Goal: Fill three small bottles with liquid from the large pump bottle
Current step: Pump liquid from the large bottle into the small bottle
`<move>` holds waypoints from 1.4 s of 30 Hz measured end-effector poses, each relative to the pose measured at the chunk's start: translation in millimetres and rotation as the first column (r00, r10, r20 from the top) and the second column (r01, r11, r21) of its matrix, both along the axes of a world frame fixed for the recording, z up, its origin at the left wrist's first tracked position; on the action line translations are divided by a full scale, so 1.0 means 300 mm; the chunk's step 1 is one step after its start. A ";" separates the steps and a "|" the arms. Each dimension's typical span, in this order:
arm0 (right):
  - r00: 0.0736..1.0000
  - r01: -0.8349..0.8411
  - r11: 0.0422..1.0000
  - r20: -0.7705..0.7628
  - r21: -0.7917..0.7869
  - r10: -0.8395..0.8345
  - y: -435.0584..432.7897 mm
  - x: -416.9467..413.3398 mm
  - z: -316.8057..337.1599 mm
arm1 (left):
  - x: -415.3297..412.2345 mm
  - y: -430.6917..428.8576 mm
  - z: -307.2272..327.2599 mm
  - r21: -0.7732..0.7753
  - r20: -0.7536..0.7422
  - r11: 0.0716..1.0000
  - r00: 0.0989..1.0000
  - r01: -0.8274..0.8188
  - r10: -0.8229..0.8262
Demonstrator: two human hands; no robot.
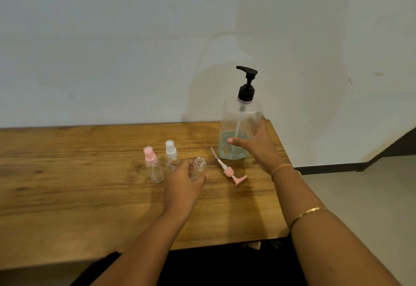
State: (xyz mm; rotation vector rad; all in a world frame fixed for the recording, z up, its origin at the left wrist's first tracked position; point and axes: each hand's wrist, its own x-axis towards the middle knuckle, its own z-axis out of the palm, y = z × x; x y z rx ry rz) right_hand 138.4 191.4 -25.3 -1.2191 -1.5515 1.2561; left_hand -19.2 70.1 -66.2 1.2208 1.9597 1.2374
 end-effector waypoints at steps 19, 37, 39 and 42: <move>0.995 -0.050 0.997 0.078 -0.058 0.054 -0.069 0.065 0.016 | 0.011 -0.024 0.048 -0.064 -0.039 0.997 0.998 0.052 -0.054; 0.998 -0.025 0.996 0.061 -0.081 0.030 -0.194 0.044 0.003 | 0.043 -0.032 0.067 -0.155 0.150 0.974 0.978 0.165 -0.142; 0.997 -0.021 0.997 0.072 -0.073 0.027 -0.203 0.044 0.004 | 0.043 -0.021 0.062 -0.165 0.199 0.971 0.970 0.172 -0.138; 0.997 -0.028 0.997 0.076 -0.071 0.034 -0.211 0.043 0.009 | 0.043 -0.015 0.062 -0.176 0.225 0.970 0.966 0.165 -0.124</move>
